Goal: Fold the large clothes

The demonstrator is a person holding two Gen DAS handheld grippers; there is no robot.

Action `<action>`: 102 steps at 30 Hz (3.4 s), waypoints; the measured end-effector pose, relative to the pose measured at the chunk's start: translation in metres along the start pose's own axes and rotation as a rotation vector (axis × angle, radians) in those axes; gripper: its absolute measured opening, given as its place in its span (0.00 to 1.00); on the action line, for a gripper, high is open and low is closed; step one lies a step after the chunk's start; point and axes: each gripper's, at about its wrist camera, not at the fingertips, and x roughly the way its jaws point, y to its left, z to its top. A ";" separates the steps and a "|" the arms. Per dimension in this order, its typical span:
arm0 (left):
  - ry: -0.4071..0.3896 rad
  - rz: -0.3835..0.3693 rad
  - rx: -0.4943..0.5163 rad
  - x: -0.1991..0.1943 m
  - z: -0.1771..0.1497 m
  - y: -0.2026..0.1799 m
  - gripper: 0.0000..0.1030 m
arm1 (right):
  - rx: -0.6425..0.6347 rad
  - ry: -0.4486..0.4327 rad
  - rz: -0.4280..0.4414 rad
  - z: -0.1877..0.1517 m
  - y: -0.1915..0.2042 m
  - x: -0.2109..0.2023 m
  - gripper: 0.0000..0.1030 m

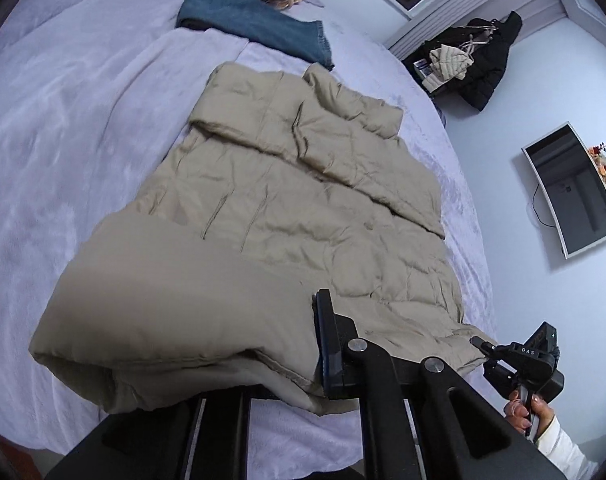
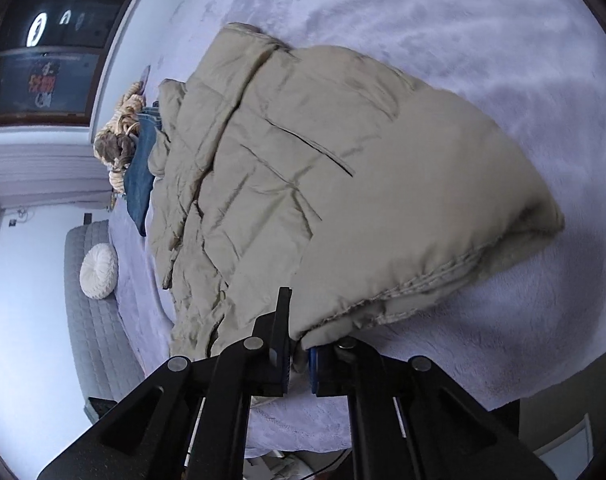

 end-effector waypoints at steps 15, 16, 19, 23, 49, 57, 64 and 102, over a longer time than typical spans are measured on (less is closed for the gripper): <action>-0.234 0.090 0.163 0.021 0.189 -0.083 0.12 | -0.432 -0.099 -0.008 0.152 0.177 -0.008 0.06; -0.236 0.110 0.162 0.032 0.201 -0.083 0.12 | -0.455 -0.096 -0.015 0.166 0.190 -0.001 0.06; -0.227 0.171 0.136 0.072 0.234 -0.072 0.12 | -0.533 -0.066 -0.054 0.207 0.221 0.031 0.06; -0.182 0.256 0.091 0.138 0.264 -0.044 0.12 | -0.585 -0.016 -0.129 0.246 0.239 0.093 0.06; -0.124 0.331 0.193 0.213 0.289 -0.014 0.75 | -0.496 0.012 -0.096 0.297 0.215 0.180 0.70; -0.062 0.380 0.276 0.245 0.286 -0.020 0.59 | -0.691 0.080 -0.184 0.263 0.227 0.198 0.18; -0.090 0.452 0.185 0.269 0.301 0.019 0.59 | -0.615 -0.044 -0.338 0.304 0.202 0.202 0.14; 0.002 0.473 -0.010 0.184 0.223 0.015 1.00 | -0.413 0.001 -0.205 0.252 0.157 0.123 0.62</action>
